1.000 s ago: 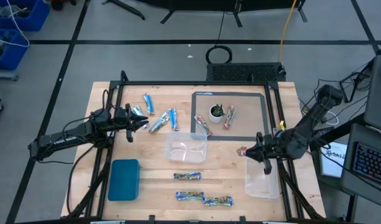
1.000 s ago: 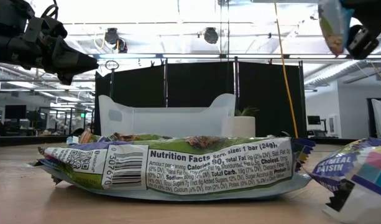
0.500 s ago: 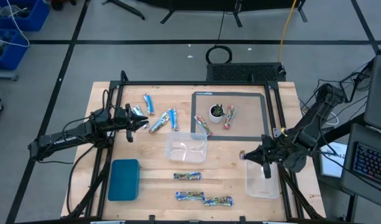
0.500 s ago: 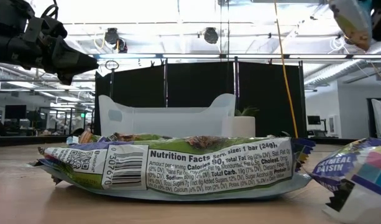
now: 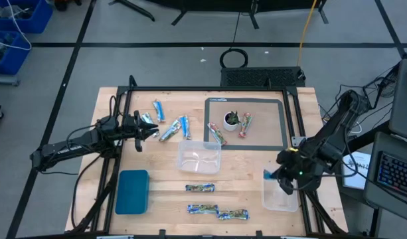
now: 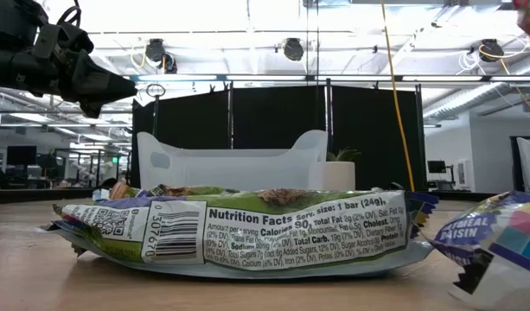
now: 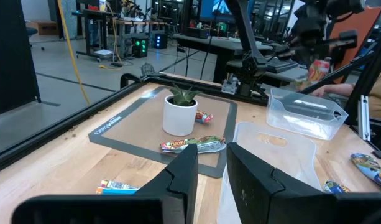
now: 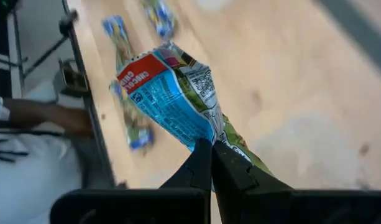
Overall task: Pick and place Granola Bars by type
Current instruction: Put the red granola bar into the right transparent bin
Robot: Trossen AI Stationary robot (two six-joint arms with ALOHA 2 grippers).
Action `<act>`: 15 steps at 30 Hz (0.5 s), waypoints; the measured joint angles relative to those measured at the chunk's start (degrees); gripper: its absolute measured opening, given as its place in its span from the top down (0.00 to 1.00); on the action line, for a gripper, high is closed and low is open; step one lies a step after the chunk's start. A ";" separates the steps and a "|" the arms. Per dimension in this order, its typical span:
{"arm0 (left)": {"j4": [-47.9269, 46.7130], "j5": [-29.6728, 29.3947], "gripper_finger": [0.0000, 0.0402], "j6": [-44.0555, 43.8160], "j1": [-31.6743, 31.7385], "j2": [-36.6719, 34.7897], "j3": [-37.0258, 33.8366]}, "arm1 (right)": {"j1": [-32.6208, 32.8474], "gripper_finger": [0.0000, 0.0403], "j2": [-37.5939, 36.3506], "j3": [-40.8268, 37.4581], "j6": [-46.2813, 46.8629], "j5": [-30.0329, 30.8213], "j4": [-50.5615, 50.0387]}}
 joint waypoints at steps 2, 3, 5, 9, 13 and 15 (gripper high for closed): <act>0.02 0.01 0.77 -0.02 0.00 -0.01 0.00 | 0.00 1.00 0.73 0.00 2.74 -2.68 -0.03; 0.00 0.01 0.77 -0.02 0.02 0.00 0.00 | 0.00 1.00 1.13 0.00 4.04 -3.86 -0.12; 0.02 0.00 0.77 -0.02 0.02 0.00 0.00 | 0.00 1.00 1.98 0.00 6.70 -5.71 -0.82; 0.02 0.00 0.77 -0.02 0.02 -0.02 0.00 | -0.02 1.00 4.28 0.00 13.89 -10.27 -5.21; 0.00 0.01 0.77 -0.02 0.01 0.00 -0.01 | -0.12 1.00 7.31 0.00 19.56 -16.62 -9.40; 0.02 0.02 0.77 -0.01 0.01 0.00 0.00 | -0.43 1.00 8.69 -0.02 20.66 -19.00 -10.21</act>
